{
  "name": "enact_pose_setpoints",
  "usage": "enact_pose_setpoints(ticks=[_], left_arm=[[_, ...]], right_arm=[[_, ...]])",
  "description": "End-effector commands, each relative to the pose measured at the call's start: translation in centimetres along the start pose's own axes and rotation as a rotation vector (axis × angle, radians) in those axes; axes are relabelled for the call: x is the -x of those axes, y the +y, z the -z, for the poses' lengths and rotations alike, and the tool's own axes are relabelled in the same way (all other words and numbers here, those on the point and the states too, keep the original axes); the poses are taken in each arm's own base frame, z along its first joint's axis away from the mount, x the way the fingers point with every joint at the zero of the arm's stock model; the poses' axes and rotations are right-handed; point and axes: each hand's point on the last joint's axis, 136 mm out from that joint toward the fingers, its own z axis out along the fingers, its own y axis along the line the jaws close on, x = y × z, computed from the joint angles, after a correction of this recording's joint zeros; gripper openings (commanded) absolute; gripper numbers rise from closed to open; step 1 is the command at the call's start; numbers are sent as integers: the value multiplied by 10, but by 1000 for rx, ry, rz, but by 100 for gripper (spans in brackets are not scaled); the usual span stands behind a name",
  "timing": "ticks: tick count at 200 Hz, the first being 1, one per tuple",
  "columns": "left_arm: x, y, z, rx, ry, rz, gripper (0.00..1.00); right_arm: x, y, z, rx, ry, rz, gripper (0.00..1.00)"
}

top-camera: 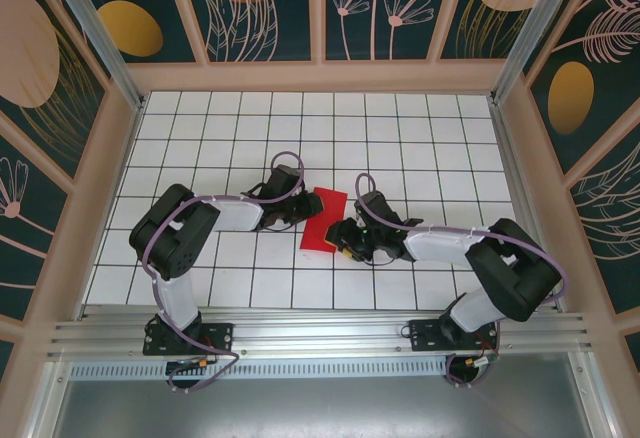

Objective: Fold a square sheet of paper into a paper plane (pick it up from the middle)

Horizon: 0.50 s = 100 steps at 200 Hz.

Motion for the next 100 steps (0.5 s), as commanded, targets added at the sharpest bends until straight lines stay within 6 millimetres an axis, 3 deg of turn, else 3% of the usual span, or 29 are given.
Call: enact_pose_setpoints(ticks=[1,34,100], left_arm=[[-8,14,-1,45,20,20,30],[-9,14,0,44,19,23,30],[-7,9,4,31,13,17,30]], right_arm=[[-7,-8,-4,-20,23,-27,52],[-11,-2,-8,2,46,-7,49],[-8,-2,-8,11,28,-5,31]])
